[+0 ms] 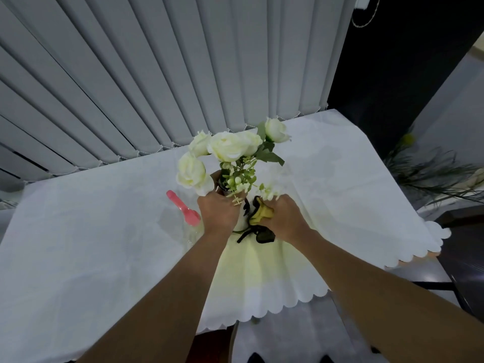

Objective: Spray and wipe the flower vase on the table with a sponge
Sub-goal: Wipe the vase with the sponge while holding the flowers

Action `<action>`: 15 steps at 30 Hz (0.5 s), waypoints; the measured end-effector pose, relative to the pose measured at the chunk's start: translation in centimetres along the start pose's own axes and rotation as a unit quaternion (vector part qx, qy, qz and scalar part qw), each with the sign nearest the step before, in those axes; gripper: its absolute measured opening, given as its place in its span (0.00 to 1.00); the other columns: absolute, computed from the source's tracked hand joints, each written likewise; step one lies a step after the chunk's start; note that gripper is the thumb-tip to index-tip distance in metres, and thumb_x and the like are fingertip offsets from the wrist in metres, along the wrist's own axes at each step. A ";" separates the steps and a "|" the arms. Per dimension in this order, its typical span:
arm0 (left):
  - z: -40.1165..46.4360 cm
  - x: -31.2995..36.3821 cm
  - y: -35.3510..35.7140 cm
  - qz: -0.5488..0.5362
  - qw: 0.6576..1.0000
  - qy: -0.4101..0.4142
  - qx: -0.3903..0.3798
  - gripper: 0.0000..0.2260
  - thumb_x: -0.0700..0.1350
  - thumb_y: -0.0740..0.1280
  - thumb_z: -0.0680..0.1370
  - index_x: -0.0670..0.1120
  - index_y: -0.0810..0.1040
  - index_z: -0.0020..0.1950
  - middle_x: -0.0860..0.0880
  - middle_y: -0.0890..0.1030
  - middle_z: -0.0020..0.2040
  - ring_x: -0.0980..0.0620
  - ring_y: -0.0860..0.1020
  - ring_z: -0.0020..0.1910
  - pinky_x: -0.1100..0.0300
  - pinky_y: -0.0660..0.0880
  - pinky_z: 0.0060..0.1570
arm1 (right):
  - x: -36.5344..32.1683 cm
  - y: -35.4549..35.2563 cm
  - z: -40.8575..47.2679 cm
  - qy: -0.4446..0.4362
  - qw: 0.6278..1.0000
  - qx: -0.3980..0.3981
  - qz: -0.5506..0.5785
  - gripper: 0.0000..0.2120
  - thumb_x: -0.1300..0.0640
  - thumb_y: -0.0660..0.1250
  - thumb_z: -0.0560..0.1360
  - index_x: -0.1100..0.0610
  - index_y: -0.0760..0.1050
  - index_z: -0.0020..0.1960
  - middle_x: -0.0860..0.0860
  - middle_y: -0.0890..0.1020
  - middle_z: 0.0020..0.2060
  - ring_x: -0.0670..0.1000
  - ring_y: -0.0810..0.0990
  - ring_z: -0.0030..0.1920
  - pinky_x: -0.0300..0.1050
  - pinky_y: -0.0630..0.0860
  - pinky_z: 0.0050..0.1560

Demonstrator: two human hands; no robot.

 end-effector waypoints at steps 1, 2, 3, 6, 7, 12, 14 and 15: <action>-0.1 0.1 -0.1 0.007 1.000 0.005 0.001 0.20 0.37 0.76 0.71 0.52 0.67 0.32 0.46 0.75 0.36 0.48 0.74 0.38 0.61 0.71 0.41 | 0.9 0.0 -0.2 0.022 0.999 -0.011 -0.032 0.19 0.56 0.73 0.71 0.57 0.80 0.61 0.54 0.77 0.45 0.56 0.74 0.55 0.41 0.67 0.49; -0.2 0.0 -0.2 0.003 1.000 0.004 0.001 0.20 0.36 0.75 0.71 0.52 0.66 0.32 0.45 0.76 0.37 0.48 0.74 0.38 0.59 0.73 0.42 | 1.6 0.2 -0.3 0.039 0.998 -0.025 -0.053 0.18 0.55 0.72 0.72 0.57 0.80 0.61 0.54 0.78 0.46 0.57 0.75 0.56 0.41 0.68 0.48; -0.2 0.1 -0.2 0.003 1.000 0.008 -0.007 0.21 0.34 0.75 0.71 0.52 0.67 0.32 0.45 0.75 0.37 0.48 0.74 0.39 0.56 0.75 0.44 | 2.0 0.1 -0.5 0.050 0.996 -0.035 -0.064 0.17 0.55 0.72 0.72 0.57 0.81 0.60 0.54 0.78 0.44 0.58 0.76 0.56 0.42 0.68 0.46; -0.1 0.5 -0.1 -0.040 0.998 0.044 -0.032 0.17 0.27 0.73 0.70 0.48 0.75 0.36 0.47 0.77 0.35 0.48 0.76 0.39 0.54 0.78 0.46 | 2.3 0.1 -0.4 0.075 0.992 -0.049 -0.084 0.09 0.55 0.70 0.71 0.58 0.82 0.48 0.51 0.75 0.37 0.58 0.78 0.52 0.42 0.68 0.42; -0.3 1.0 -0.1 -0.047 0.997 0.057 -0.037 0.13 0.28 0.74 0.70 0.45 0.78 0.41 0.45 0.80 0.37 0.48 0.77 0.39 0.57 0.78 0.45 | 2.3 0.1 -0.4 0.077 0.990 -0.057 -0.099 0.09 0.54 0.70 0.70 0.57 0.81 0.47 0.50 0.75 0.38 0.58 0.78 0.53 0.42 0.68 0.42; -1.0 2.8 0.2 -0.096 0.988 0.090 -0.075 0.21 0.33 0.75 0.72 0.42 0.75 0.63 0.45 0.82 0.50 0.48 0.81 0.50 0.69 0.77 0.44 | 3.3 2.1 -2.1 0.109 0.979 -0.123 -0.121 0.37 0.45 0.77 0.64 0.50 0.70 0.70 0.51 0.70 0.63 0.58 0.67 0.64 0.51 0.75 0.58; -1.6 2.6 0.0 -0.056 0.992 0.094 -0.066 0.20 0.32 0.74 0.72 0.35 0.75 0.63 0.39 0.82 0.51 0.41 0.81 0.52 0.66 0.74 0.44 | 3.7 2.9 -2.7 0.105 0.979 -0.129 -0.119 0.42 0.45 0.79 0.64 0.49 0.66 0.74 0.50 0.66 0.68 0.57 0.65 0.66 0.53 0.74 0.62; -1.9 2.3 0.0 -0.055 0.992 0.094 -0.064 0.19 0.32 0.74 0.73 0.33 0.75 0.62 0.36 0.82 0.53 0.39 0.81 0.52 0.64 0.74 0.44 | 3.7 2.9 -2.8 0.100 0.979 -0.128 -0.123 0.42 0.45 0.79 0.65 0.50 0.66 0.74 0.50 0.66 0.69 0.57 0.65 0.66 0.53 0.73 0.63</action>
Point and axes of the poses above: each hand's wrist, its own z-axis towards the middle knuckle, its own y-axis out of the palm, x = y × z, the point moved 8 cm from there along z, towards the middle knuckle
